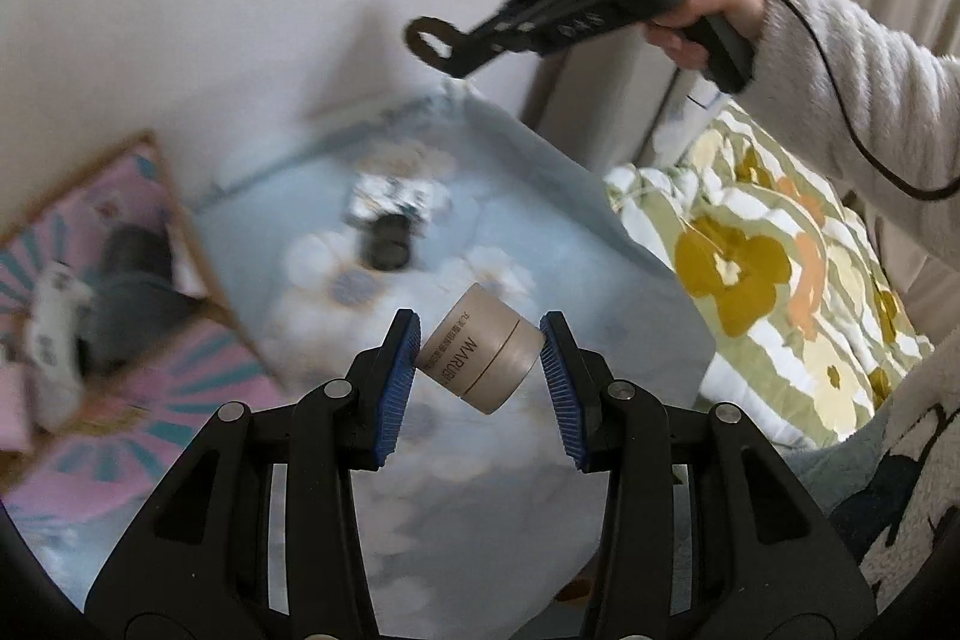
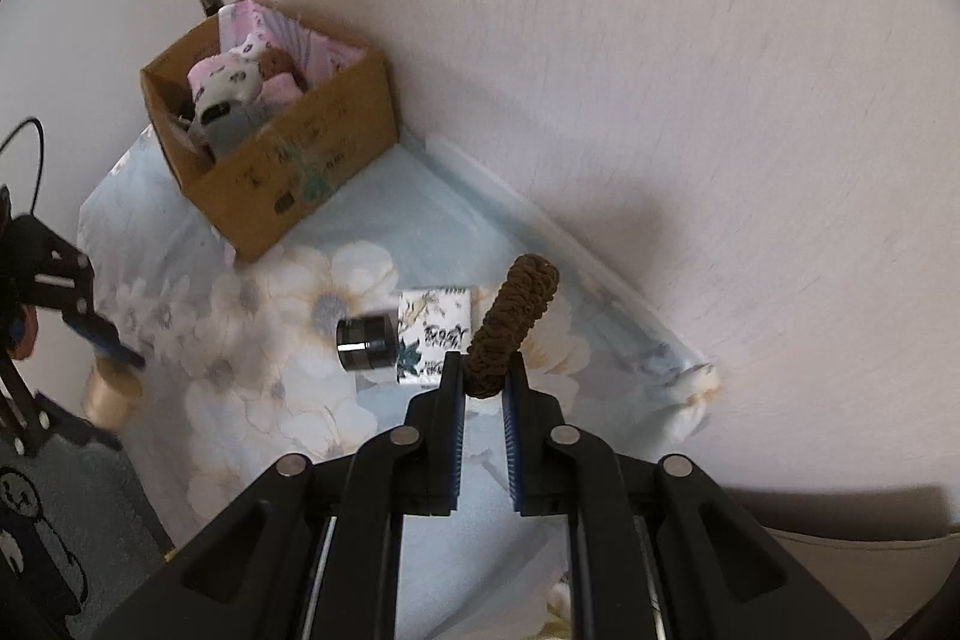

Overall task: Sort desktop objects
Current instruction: 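Carry the spool and hair tie into the box and open both tools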

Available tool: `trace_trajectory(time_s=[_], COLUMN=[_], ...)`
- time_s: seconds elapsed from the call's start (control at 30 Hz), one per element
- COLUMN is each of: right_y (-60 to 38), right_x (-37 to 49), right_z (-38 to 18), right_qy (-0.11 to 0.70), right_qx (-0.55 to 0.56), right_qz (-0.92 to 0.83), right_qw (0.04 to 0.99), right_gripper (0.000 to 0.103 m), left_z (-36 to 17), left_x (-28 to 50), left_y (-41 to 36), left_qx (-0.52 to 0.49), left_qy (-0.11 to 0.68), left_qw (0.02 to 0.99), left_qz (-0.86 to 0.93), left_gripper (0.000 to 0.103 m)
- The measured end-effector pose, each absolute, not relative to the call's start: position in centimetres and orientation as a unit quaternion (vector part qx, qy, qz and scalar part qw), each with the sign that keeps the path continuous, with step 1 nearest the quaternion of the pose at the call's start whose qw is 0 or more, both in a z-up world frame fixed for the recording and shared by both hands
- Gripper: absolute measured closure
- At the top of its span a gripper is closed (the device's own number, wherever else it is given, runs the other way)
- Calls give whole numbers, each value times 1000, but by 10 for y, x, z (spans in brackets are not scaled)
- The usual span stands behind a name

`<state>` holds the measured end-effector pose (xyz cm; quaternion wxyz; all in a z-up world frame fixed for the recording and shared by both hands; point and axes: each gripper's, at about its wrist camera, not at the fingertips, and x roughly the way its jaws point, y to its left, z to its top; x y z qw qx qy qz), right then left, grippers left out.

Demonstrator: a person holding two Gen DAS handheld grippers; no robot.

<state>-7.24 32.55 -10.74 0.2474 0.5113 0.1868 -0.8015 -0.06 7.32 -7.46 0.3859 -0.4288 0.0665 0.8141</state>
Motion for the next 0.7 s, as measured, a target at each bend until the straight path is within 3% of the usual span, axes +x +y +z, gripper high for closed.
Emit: trace_trajectory(time_s=[0.43, 0.7], right_y=[239, 153], right_x=[-87, -102], right_z=[-49, -61], right_qy=[159, 149], right_qx=[481, 486], right_qz=[-816, -797], right_qw=[278, 326], right_gripper=[92, 92], left_z=[-27, -34], left_x=[-56, -81], left_y=[-36, -103], left_qx=[-416, -430], left_qy=[54, 44], left_qw=[291, 217], left_qz=[860, 875], left_gripper=[65, 65])
